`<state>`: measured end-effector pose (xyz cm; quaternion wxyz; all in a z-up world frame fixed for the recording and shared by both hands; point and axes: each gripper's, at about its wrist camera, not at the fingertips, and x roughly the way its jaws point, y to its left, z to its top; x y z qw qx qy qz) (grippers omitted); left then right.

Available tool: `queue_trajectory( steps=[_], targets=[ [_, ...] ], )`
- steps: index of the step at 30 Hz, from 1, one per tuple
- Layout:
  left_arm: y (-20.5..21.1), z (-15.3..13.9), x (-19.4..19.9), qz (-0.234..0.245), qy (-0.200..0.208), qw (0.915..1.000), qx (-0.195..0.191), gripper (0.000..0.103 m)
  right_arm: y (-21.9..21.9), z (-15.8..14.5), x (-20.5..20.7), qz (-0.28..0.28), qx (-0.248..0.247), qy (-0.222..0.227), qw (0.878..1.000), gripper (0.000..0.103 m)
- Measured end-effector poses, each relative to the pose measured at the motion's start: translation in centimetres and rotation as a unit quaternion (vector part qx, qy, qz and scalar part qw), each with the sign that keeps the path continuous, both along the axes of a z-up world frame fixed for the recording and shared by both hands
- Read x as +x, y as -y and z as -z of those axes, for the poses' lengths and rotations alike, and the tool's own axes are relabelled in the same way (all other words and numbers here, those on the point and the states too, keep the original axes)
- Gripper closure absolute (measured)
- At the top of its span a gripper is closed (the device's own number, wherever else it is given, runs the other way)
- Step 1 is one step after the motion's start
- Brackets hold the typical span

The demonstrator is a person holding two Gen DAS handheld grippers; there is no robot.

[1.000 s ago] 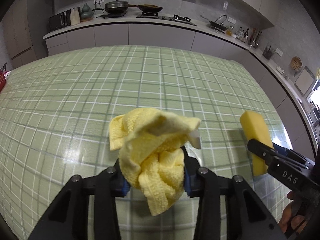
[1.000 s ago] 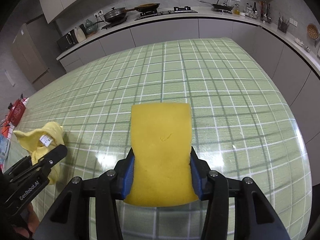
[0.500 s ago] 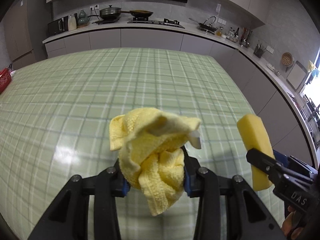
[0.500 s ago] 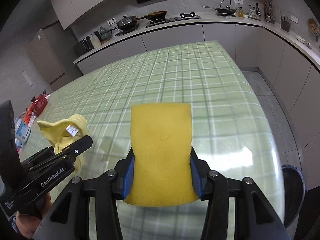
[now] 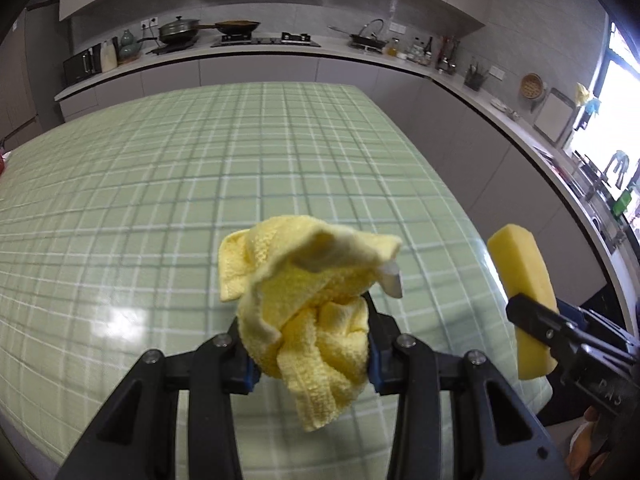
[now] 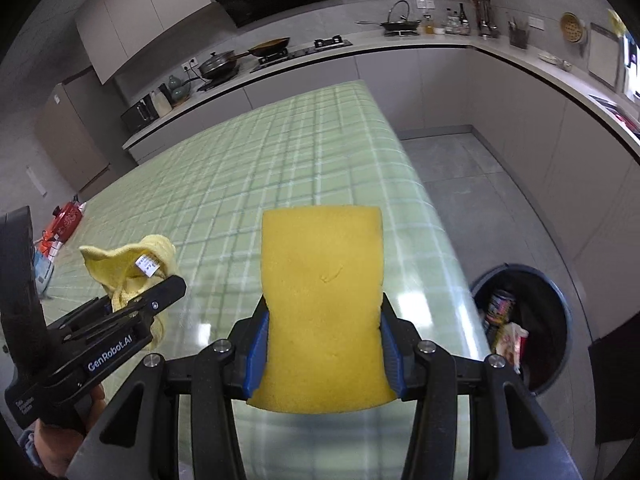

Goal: Collect trash
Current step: 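Carry the yellow cloth and sponge over the black bucket with both tools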

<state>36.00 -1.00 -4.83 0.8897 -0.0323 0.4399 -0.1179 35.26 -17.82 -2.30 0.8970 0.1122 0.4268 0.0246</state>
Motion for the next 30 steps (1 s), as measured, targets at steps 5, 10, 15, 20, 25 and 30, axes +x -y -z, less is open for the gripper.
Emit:
queue_trajectory(
  steps=[5, 10, 15, 20, 25, 30],
  targets=[
    [2.5, 0.1, -1.7, 0.021, -0.011, 0.9997, -0.004, 0.062, 2.1, 0.4, -3.5, 0.016, 0.007, -0.013, 1.0, 0.052],
    [5.9, -1.3, -3.0, 0.029, 0.001, 0.9996, -0.008, 0.062, 6.0, -0.5, -5.7, 0.028, 0.012, 0.003, 1.0, 0.052],
    [10.6, -2.2, -4.2, 0.023, 0.017, 0.9995, -0.009, 0.062, 12.8, -0.5, -7.6, 0.034, 0.022, 0.013, 0.999, 0.052],
    [16.9, -1.8, -5.0, 0.004, 0.017, 0.9996, -0.021, 0.062, 21.3, 0.4, -8.7, 0.025, 0.02, 0.013, 0.999, 0.052],
    [23.5, -0.1, -5.6, 0.008, -0.001, 0.9995, -0.031, 0.062, 28.3, 1.6, -9.4, 0.023, -0.003, 0.004, 1.0, 0.052],
    [27.6, 2.3, -5.7, 0.014, -0.016, 0.9995, -0.021, 0.062, 32.2, 3.7, -8.8, 0.024, 0.017, -0.003, 1.0, 0.052]
  ],
)
